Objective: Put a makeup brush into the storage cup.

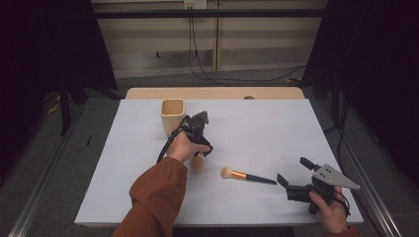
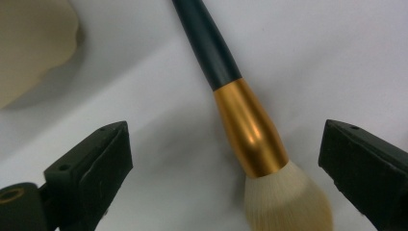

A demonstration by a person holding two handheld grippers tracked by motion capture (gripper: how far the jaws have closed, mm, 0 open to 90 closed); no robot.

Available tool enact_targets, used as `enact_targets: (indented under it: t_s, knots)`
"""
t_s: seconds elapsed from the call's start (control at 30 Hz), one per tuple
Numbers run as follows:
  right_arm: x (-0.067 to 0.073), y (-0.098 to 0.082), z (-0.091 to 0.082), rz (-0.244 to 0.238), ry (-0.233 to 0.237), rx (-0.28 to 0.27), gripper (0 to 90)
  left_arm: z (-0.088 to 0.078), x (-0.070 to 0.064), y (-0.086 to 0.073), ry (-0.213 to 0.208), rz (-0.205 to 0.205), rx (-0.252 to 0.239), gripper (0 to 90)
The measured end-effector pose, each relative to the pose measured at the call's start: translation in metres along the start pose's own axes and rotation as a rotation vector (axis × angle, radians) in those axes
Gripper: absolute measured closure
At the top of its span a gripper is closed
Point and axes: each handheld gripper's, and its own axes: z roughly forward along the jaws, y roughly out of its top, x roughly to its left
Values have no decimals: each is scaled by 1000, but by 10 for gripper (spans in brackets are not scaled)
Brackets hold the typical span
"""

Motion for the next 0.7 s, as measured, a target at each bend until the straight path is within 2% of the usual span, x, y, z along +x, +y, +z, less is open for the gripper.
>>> enact_targets:
  t_s: [0.07, 0.1, 0.17, 0.27, 0.3, 0.37, 0.4, 0.43, 0.47, 0.57, 0.7]
  knots:
    - [0, 0, 0, -7, 2, 3, 0, 1, 0, 2, -9, -5, 5, 63]
    - [0, 0, 0, -7, 5, 5, 0, 2, 0, 2, -18, -15, 8, 101]
    - [0, 0, 0, -4, 7, 7, 0, 4, -2, 5, -20, -8, 12, 179]
    - [1, -1, 0, -5, 6, 9, 0, 6, -5, 8, -20, -5, 30, 250]
    - [0, -1, 0, -4, 6, 8, 0, 6, -5, 8, -23, -16, 33, 266]
    - [0, -1, 0, -5, 6, 9, 0, 8, -4, 9, -16, -26, 45, 321]
    - [0, -1, 0, -4, 7, 9, 0, 8, -4, 10, 1, -24, 46, 347]
    - [0, -1, 0, -5, 9, 10, 0, 9, -4, 10, 18, -25, 44, 353]
    - [0, -1, 0, -6, 6, 10, 0, 10, -4, 10, 16, -25, 46, 348]
    - [0, -1, 0, -4, 7, 12, 0, 13, -4, 10, -32, -43, 61, 387]
    - [1, -1, 0, -1, 5, 12, 0, 14, -8, 11, -16, -53, 63, 434]
